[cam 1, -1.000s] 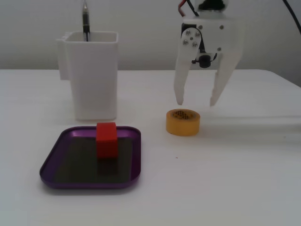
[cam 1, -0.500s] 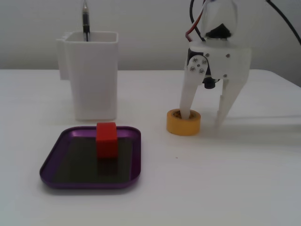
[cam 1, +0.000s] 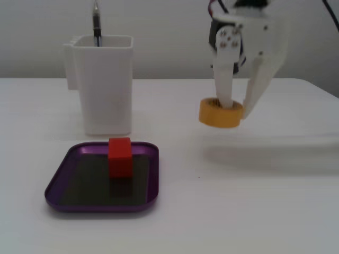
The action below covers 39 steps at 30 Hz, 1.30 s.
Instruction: Grab up the yellow tape and put it in the box.
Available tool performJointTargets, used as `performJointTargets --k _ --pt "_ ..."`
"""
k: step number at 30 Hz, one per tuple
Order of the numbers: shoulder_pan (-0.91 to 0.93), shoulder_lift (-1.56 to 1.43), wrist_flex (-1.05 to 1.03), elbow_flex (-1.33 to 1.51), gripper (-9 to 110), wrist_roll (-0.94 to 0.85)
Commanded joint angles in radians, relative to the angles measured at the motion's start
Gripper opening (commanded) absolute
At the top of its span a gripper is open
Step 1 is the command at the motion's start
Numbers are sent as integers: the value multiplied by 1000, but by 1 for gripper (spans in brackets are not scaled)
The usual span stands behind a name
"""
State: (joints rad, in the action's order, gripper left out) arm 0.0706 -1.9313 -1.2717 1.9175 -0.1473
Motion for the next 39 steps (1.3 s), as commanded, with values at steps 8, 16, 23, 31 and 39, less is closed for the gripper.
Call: performJointTargets --k 8,16,23,31,39 --pt "-373 -137 -103 -301 -1 5" --pt "-390 181 156 -313 -1 -5" --pt "-385 505 235 -534 -1 3" --pt "-233 764 232 -842 -1 6" --pt "-224 873 109 -992 -1 6"
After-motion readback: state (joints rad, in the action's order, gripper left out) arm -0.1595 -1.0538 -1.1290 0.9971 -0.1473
